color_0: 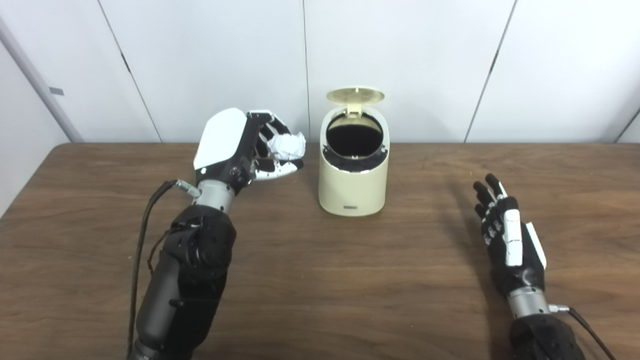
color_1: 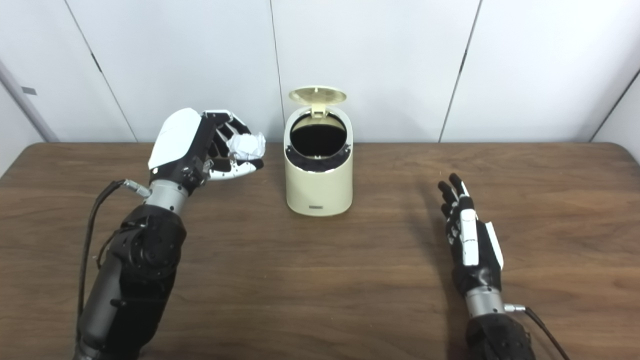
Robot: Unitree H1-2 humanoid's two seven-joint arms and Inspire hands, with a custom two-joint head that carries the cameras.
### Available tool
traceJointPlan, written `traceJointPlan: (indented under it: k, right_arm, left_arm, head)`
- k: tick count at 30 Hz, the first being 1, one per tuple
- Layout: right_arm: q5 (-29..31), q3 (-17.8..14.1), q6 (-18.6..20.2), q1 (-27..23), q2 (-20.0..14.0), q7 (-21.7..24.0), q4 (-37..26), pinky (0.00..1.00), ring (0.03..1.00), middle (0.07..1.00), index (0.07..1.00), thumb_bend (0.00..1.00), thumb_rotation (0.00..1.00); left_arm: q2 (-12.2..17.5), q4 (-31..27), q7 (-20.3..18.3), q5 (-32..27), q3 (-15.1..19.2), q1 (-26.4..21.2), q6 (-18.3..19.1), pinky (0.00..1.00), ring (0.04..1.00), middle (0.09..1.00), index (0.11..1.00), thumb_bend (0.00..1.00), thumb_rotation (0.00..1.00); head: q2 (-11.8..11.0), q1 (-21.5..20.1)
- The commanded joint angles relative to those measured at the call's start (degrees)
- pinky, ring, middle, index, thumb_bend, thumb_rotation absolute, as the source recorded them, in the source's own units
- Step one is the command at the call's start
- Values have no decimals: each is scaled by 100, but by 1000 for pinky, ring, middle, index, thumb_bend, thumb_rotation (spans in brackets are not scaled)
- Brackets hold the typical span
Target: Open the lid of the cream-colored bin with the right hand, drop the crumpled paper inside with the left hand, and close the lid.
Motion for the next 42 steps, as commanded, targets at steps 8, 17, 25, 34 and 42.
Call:
traceJointPlan:
  k: [8,17,25,34,42]
  right_arm:
    - [10,54,-304,106,238,-146,339,1000,998,964,955,531,1000]
    - [60,49,-446,101,284,-165,445,1000,998,969,955,528,1000]
    - [80,38,-552,102,311,-172,546,1000,996,960,948,522,1000]
    - [116,8,-551,141,330,-211,525,1000,996,955,939,514,1000]
    - [120,30,-478,195,345,-216,480,1000,994,950,933,533,990]
  left_arm:
    - [-112,74,230,-79,-78,-429,-243,308,397,489,534,470,0]
    - [-168,191,232,-66,-148,-591,-255,308,385,480,539,468,0]
    - [-227,375,267,-143,-196,-766,-310,315,395,482,530,470,0]
    - [-381,632,293,-91,-308,-994,-261,336,403,489,523,473,0]
    - [-529,897,410,-95,-415,-1141,-299,337,410,491,515,474,0]
  head:
    - [-87,-50]
    - [-157,-59]
    - [-176,-77]
    - [-158,-80]
    - [-161,-91]
